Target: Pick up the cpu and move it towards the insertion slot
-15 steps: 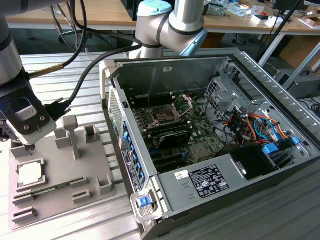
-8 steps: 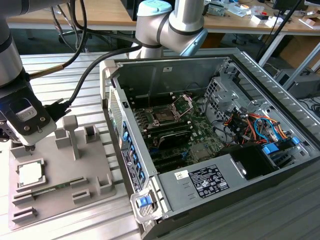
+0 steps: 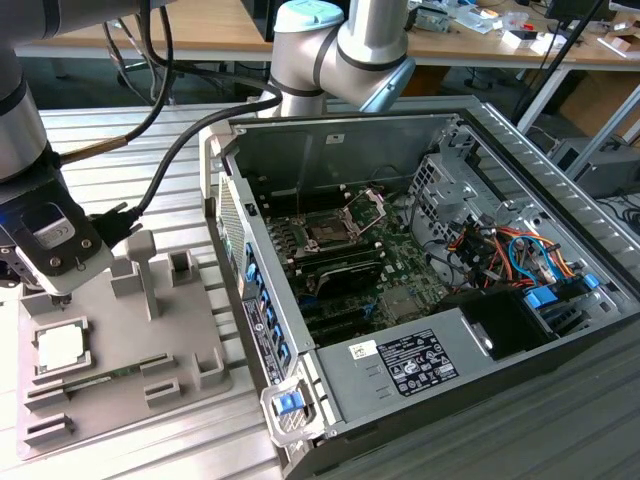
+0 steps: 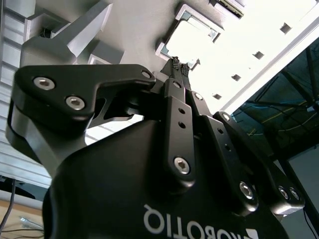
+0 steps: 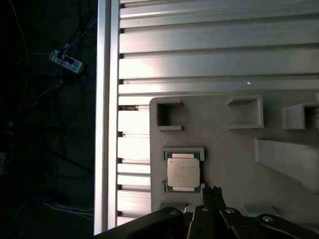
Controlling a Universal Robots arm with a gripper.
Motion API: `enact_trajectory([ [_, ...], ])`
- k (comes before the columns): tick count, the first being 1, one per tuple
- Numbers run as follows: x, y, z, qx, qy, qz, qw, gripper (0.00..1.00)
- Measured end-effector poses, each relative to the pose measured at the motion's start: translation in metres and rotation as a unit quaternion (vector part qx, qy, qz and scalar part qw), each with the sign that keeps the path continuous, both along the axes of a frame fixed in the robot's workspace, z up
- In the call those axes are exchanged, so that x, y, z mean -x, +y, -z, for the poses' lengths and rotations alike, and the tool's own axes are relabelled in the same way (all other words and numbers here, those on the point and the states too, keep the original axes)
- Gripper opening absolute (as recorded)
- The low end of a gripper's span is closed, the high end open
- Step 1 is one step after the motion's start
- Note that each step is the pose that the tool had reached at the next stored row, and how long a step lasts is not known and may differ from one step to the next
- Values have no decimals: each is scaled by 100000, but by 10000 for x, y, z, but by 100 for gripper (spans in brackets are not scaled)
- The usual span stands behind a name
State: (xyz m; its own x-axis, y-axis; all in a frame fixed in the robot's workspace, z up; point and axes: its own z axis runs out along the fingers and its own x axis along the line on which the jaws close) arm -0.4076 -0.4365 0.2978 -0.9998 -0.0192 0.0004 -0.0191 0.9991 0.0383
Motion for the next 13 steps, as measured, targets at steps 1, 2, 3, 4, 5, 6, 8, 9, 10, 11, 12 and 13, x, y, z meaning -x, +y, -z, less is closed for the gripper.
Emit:
enact_trajectory([
  [1,1,0,9,2,3,1,100000,11],
  [2,1,0,12,1,2,3,100000,11],
  [3,2,0,13,0,3,2,100000,11],
  [4,2,0,17,0,2,2,100000,11],
  [5,2,0,21,-1,4,3,100000,11],
  [6,3,0,22,2,4,1,100000,11],
  [8,3,0,26,3,3,2,100000,11],
  [9,3,0,28,2,2,2,100000,11],
  [10,4,0,31,2,3,3,100000,11],
  [11,4,0,33,2,4,2,100000,11],
  [12,4,0,34,3,3,1,100000,11],
  [13,4,0,37,2,5,1,100000,11],
])
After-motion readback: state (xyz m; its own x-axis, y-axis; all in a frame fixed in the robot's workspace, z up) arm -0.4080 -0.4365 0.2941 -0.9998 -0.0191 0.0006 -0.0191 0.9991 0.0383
